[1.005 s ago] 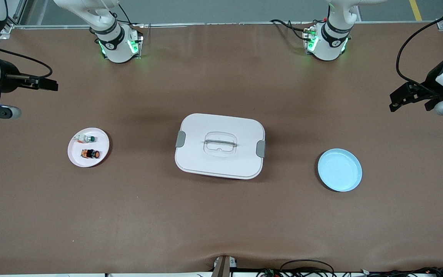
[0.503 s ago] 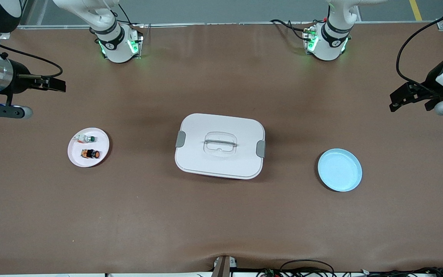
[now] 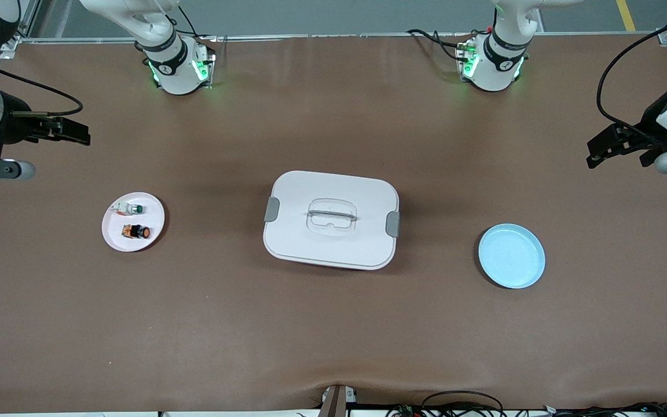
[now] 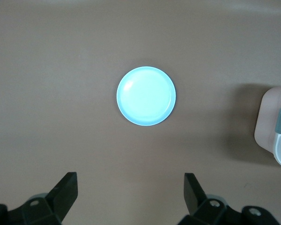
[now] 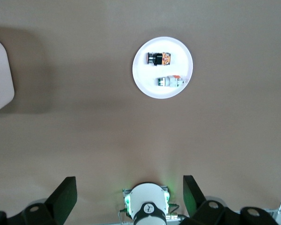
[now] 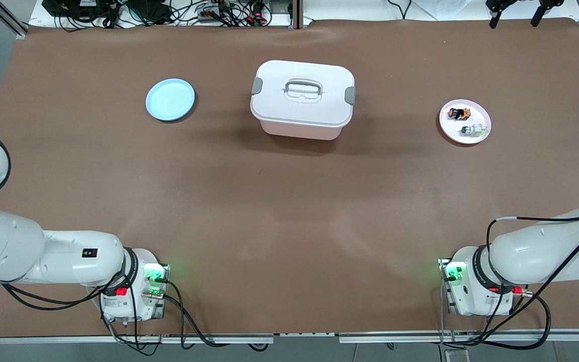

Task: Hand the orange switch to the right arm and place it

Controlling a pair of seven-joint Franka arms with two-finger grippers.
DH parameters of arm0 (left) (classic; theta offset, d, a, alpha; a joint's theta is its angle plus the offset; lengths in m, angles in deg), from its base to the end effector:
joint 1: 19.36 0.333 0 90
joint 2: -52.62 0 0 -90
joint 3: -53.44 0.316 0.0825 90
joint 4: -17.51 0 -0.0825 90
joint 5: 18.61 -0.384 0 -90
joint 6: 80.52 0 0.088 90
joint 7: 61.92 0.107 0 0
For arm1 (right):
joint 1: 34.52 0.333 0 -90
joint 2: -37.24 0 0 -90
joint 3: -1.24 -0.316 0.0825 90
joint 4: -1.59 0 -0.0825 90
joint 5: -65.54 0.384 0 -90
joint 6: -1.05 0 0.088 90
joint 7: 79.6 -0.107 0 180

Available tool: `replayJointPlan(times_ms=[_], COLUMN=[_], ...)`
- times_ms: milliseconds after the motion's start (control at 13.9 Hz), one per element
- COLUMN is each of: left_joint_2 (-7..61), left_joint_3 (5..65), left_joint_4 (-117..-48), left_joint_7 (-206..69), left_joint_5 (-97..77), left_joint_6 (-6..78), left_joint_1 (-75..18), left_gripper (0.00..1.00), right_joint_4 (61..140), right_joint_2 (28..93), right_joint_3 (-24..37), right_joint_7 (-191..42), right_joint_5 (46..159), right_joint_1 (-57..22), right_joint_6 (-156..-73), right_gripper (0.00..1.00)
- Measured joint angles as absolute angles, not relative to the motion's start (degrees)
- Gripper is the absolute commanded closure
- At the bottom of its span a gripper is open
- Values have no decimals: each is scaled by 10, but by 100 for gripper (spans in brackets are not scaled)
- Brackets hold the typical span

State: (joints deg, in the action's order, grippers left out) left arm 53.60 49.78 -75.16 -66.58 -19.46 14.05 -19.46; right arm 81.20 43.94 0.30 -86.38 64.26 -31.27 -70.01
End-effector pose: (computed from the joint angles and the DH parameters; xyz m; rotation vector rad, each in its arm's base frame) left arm 0.5555 -0.0353 0.6191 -3.1283 -0.0233 -0.0802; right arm 0.5522 0.0369 0.6179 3.0686 -0.0759 -0.4061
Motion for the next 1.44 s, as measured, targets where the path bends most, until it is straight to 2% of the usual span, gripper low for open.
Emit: replayJointPlan(times_ms=[359,933,1436], left_joint_2=[536,536,536], left_joint_3=[498,498,498], left_joint_4=[-752,-752,-752], left_joint_7=[-666,-666,-664], left_joint_5=[-195,-195,-183], left_joint_6=[140,140,122], left_joint_1=[-195,-195,-195], left_gripper=[0,0,0], right_joint_4=[886,909,989], right_joint_2=[378,359,300], right_joint_3=[3,5,6], right_joint_7=[-861,-821,-815], right_joint_5=[644,647,659], right_joint_1=[-315,-327,-337], right_joint_6=[-766,-802,-855], right_gripper=[0,0,0])
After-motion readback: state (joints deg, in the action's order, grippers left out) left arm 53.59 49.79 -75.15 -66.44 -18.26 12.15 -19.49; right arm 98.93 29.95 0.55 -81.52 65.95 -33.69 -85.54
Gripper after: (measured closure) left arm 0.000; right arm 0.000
